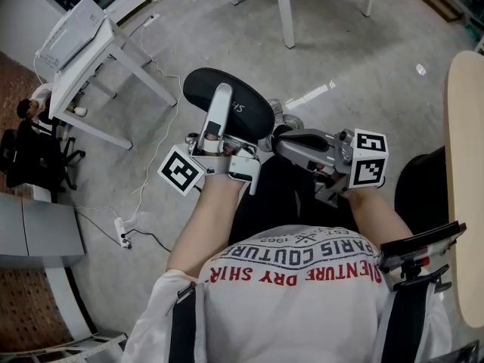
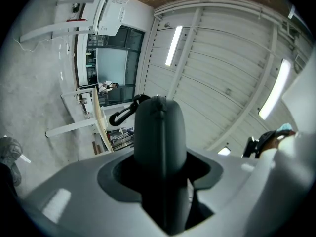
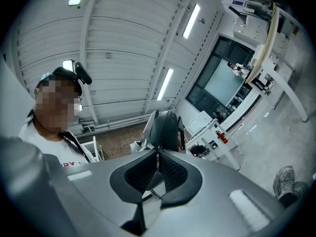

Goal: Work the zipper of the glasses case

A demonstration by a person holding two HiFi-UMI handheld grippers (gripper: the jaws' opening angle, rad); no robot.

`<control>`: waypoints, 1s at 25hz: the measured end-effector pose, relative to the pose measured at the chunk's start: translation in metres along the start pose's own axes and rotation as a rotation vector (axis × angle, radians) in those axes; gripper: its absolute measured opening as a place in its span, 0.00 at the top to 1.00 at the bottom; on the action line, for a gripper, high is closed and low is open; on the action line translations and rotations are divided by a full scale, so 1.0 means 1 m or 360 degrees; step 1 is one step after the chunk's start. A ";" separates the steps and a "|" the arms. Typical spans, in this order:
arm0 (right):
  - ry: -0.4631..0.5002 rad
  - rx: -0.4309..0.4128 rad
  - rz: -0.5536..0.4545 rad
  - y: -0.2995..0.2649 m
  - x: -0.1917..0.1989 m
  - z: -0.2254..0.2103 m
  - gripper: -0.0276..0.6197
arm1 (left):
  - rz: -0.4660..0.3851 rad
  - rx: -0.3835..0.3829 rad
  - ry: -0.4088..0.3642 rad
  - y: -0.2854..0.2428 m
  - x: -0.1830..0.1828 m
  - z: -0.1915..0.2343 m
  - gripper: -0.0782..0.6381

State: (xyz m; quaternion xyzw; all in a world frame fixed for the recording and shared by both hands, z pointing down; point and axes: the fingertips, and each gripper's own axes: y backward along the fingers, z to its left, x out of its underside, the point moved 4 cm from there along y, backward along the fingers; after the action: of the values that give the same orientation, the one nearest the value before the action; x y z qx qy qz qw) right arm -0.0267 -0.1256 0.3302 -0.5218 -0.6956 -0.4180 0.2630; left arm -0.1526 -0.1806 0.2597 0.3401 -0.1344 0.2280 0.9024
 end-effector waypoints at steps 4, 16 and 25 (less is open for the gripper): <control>-0.0023 -0.0006 0.0010 -0.003 0.004 0.000 0.93 | -0.0012 -0.0024 0.0007 -0.001 0.000 0.002 0.54; -0.0025 0.0009 0.0094 -0.012 0.015 0.000 0.95 | 0.0031 -0.0057 -0.0006 -0.002 0.005 0.005 0.54; 0.0010 0.0021 0.0165 -0.017 0.022 0.000 0.95 | 0.0062 -0.0069 -0.0016 -0.002 0.008 0.006 0.54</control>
State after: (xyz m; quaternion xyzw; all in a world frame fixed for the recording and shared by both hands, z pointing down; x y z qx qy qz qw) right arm -0.0497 -0.1157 0.3428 -0.5540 -0.6695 -0.4010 0.2900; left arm -0.1448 -0.1833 0.2663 0.3191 -0.1503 0.2407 0.9042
